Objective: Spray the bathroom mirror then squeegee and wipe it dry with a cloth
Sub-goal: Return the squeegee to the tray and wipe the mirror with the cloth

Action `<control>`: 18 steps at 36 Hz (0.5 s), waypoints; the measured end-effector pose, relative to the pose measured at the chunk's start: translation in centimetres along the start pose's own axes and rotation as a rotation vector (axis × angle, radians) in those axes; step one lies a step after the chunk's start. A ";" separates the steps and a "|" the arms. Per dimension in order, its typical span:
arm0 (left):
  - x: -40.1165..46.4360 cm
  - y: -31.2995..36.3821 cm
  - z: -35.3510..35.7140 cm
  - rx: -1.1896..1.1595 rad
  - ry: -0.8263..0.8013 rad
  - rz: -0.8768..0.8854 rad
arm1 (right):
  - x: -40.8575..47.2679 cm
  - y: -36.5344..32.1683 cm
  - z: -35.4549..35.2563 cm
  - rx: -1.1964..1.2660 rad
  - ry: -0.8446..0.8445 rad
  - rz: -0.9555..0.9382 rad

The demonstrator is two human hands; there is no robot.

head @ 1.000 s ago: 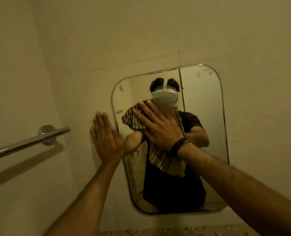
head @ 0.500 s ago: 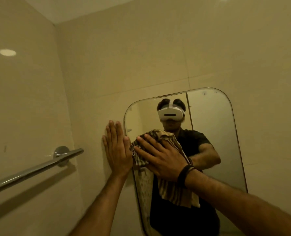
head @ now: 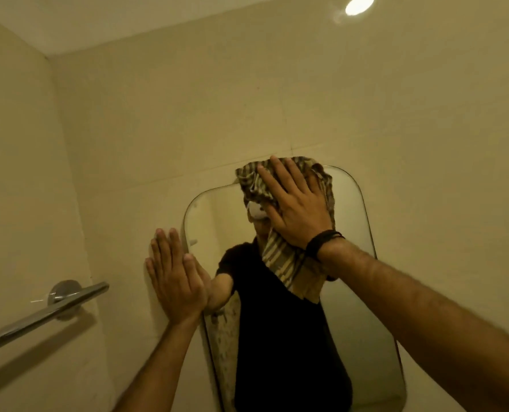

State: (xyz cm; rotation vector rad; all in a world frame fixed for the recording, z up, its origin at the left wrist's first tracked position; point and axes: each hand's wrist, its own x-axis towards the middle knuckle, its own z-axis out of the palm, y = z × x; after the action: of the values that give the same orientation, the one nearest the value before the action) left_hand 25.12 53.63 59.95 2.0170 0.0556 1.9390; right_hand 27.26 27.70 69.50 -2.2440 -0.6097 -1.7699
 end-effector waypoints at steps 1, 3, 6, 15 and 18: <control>0.0 0.2 0.0 -0.017 -0.006 -0.014 | -0.4 0.9 -0.2 0.004 0.014 0.053; 0.0 0.7 0.1 -0.025 -0.005 -0.040 | -0.9 1.8 -0.4 0.028 0.039 0.164; -0.2 1.8 0.5 0.004 -0.012 -0.081 | -0.8 0.9 -0.1 0.030 0.068 0.270; -1.3 4.9 1.5 0.067 -0.027 0.058 | -1.0 -3.2 1.4 -0.038 -0.063 -0.164; -1.7 7.1 2.1 0.061 -0.055 0.166 | -1.0 -0.9 0.7 -0.045 -0.100 -0.267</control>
State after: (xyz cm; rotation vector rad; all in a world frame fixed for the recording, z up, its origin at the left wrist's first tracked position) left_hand 25.59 46.07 60.21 2.1752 -0.0699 2.0011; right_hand 27.29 28.60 68.26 -2.3869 -0.9371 -1.8124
